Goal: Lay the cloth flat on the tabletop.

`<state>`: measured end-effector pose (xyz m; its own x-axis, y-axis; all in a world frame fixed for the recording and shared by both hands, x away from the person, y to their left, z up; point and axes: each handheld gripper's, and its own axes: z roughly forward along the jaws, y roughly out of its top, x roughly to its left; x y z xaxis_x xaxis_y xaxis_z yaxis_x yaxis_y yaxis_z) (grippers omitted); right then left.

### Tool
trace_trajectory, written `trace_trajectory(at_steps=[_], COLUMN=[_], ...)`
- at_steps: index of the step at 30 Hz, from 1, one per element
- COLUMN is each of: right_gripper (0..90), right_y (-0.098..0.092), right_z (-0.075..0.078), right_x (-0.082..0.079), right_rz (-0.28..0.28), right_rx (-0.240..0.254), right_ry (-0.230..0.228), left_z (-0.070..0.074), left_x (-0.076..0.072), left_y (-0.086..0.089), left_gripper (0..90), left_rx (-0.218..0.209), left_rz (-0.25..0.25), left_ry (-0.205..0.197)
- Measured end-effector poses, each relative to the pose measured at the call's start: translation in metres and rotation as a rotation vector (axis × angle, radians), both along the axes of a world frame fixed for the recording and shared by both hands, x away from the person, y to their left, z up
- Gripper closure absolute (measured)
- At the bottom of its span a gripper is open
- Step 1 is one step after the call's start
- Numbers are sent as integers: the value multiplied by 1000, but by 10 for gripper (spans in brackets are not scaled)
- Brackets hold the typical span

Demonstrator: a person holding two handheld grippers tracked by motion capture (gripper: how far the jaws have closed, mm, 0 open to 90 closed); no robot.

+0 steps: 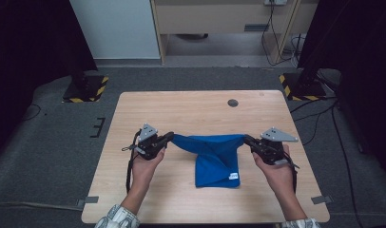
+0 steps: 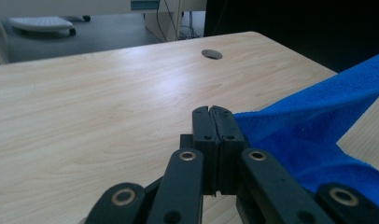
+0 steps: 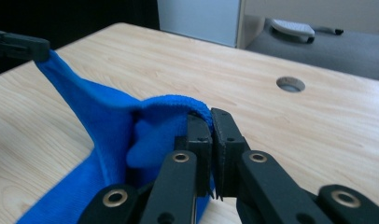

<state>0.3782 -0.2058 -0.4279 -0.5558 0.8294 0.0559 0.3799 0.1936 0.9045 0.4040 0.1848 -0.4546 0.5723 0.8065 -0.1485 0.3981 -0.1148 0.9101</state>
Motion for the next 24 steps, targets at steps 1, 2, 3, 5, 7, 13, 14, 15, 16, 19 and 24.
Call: trace_trajectory(at_steps=[1, 2, 3, 5, 7, 13, 14, 15, 16, 19, 24], right_gripper=[872, 872, 872, 872, 872, 872, 872, 872, 872, 872, 872], right_y=[2, 2, 3, 4, 5, 2, 2, 2, 2, 0, 3], right_z=[5, 5, 8, 9, 8, 0, 0, -1, -2, -2, 7], right_x=[-2, -2, -4, -4, -3, 3, 3, 3, 4, 5, 0], right_rz=[5, 5, 7, 7, 4, -11, -11, -16, -24, -26, -12], right_rx=[6, 6, 4, 3, -3, -12, -12, -14, -13, -12, 16], right_ry=[-15, -15, -25, -28, -26, -14, -14, -12, -11, -9, -24], left_z=[3, 3, 5, 6, 7, 8, 8, 8, 8, 10, 13], left_x=[0, 0, -1, -1, -1, -2, -2, -3, -3, -5, -6], left_y=[0, 0, 1, 1, 3, 7, 7, 7, 7, 6, 5], left_gripper=[888, 888, 888, 888, 888, 887, 888, 888, 888, 888, 888], left_rx=[-10, -10, -13, -13, -18, -19, -19, -17, -17, -14, -16], left_rz=[-2, -2, 0, 2, 6, 16, 16, 17, 17, 17, 20], left_ry=[-5, -5, -7, -8, -8, -9, -9, -9, -10, -16, -18])
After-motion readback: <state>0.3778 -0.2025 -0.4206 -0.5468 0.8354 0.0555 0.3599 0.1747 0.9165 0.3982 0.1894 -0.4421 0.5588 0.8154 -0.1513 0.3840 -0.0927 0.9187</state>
